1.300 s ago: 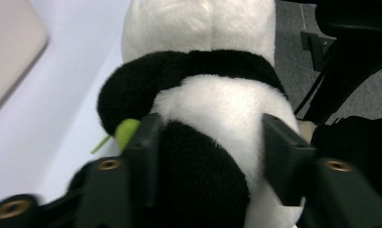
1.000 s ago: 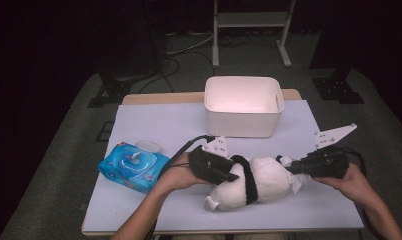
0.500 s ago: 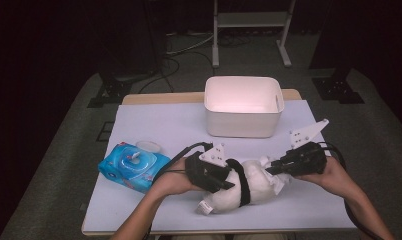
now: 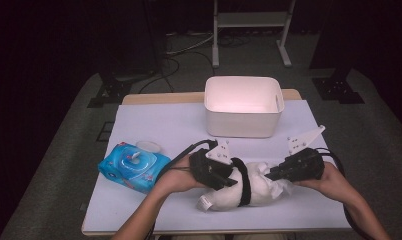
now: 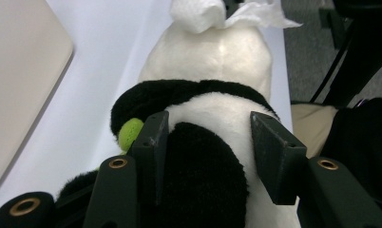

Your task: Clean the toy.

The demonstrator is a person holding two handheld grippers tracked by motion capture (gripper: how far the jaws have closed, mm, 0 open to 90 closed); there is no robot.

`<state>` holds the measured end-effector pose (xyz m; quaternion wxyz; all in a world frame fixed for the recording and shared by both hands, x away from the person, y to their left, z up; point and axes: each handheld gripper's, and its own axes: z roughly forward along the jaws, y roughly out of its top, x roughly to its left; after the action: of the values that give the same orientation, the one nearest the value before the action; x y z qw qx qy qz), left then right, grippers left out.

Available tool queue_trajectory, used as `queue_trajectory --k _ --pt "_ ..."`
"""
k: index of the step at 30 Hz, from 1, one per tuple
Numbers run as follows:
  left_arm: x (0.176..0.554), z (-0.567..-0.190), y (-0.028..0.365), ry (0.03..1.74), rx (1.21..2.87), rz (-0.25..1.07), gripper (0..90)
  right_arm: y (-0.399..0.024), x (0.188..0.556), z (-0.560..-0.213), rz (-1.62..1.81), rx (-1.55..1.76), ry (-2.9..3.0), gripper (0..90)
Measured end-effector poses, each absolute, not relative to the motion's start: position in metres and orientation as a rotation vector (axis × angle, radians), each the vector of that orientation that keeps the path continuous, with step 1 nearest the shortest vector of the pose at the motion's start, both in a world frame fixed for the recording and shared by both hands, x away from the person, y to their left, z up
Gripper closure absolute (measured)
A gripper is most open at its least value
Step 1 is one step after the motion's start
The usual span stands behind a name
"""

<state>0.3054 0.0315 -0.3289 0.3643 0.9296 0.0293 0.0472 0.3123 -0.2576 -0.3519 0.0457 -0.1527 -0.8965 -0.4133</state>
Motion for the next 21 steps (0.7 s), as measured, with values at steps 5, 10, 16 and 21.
queue_trajectory --k 5,10,16,21 --pt "0.311 -0.329 0.033 0.099 2.395 0.128 51.0 -0.252 0.306 -0.356 -1.269 -0.445 -2.722 82.7" --pt "0.311 -0.329 0.034 0.100 2.399 0.102 50.1 -0.251 0.304 -0.359 -1.291 -0.442 -2.702 82.7" --pt "0.305 -0.321 0.033 0.083 2.398 0.040 48.5 -0.251 0.299 -0.360 -1.305 -0.424 -2.688 82.4" --pt "0.308 -0.316 0.030 0.083 2.382 0.033 50.0 -0.250 0.294 -0.360 -1.297 -0.412 -2.684 82.2"
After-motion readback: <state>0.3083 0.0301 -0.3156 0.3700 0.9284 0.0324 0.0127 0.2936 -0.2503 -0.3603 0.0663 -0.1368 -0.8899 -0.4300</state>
